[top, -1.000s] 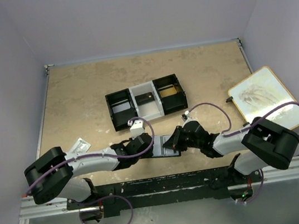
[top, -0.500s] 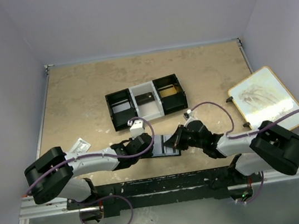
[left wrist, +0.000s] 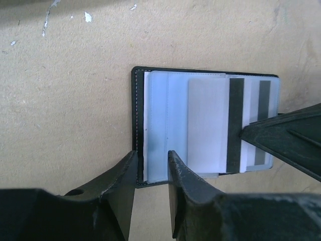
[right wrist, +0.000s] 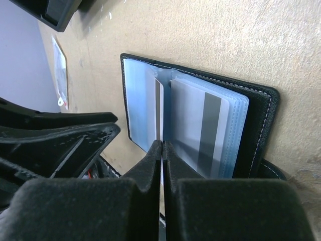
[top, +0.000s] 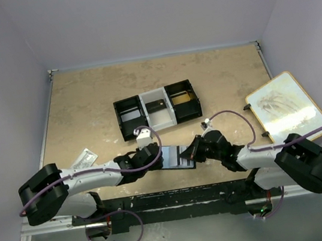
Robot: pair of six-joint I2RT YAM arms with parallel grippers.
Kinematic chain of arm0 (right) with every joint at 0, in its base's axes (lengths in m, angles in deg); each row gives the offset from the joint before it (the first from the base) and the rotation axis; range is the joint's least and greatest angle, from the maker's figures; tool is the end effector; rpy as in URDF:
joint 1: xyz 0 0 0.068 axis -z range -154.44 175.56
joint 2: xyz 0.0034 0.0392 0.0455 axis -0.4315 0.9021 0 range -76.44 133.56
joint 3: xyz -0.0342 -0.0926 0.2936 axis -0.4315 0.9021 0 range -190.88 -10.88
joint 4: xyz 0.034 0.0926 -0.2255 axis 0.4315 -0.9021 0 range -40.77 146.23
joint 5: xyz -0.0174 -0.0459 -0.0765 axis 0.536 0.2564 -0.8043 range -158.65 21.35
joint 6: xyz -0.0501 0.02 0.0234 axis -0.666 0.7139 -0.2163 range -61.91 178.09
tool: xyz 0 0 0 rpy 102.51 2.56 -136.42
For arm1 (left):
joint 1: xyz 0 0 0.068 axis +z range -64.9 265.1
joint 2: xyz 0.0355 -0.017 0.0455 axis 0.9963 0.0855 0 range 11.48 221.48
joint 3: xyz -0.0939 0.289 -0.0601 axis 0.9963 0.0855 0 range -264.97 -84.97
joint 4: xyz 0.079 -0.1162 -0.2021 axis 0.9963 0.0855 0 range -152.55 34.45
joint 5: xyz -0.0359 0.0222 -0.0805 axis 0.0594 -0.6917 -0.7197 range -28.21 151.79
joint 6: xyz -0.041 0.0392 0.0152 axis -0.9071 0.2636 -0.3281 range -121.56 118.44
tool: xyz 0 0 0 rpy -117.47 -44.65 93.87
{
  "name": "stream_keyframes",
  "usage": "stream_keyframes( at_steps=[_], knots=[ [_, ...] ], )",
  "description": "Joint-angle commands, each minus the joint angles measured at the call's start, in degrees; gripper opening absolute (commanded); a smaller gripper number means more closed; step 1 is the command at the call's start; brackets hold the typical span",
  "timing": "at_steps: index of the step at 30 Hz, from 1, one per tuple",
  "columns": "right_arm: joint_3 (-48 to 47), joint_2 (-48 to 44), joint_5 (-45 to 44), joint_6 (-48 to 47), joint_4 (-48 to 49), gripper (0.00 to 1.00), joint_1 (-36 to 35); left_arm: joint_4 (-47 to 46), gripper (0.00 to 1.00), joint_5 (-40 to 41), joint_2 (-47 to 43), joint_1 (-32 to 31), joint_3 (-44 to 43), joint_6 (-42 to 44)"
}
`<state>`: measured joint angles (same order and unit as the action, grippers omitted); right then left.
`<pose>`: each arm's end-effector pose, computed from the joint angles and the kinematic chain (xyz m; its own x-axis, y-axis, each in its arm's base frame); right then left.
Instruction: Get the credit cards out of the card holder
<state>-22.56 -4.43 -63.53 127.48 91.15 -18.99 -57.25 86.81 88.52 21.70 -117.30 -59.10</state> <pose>0.1377 0.1410 0.1818 -0.8155 0.5054 -0.2821 0.0199 0.5117 0.8589 0.1187 -0.1970 0.2034 -0.7651 -0.1799 -0.6183 0.0800 0.9262 -0.3684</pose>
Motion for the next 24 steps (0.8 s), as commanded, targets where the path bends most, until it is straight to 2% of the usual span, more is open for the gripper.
stream_keyframes(
  at_steps=[1,8,15,20,24],
  knots=[
    [-1.03,1.81,0.16,-1.91,1.34,0.0,0.27,-2.96,0.3,0.1,-3.98,0.02,0.43,0.72],
    [-1.89,6.36,1.78,-1.99,4.27,0.0,0.35,-8.22,0.34,-7.67,0.2,0.08,-3.57,4.81],
    [-2.73,6.61,1.49,-2.94,2.95,0.0,0.48,-0.17,0.27,-0.87,7.63,0.03,-5.52,2.12],
    [-3.35,5.72,1.15,-3.23,1.7,0.0,0.61,1.34,0.22,0.55,8.43,0.07,-3.21,0.96],
    [-2.5,5.93,4.42,-4.51,7.26,0.08,0.7,1.84,0.18,0.77,7.75,0.03,-2.41,1.02]
  ],
)
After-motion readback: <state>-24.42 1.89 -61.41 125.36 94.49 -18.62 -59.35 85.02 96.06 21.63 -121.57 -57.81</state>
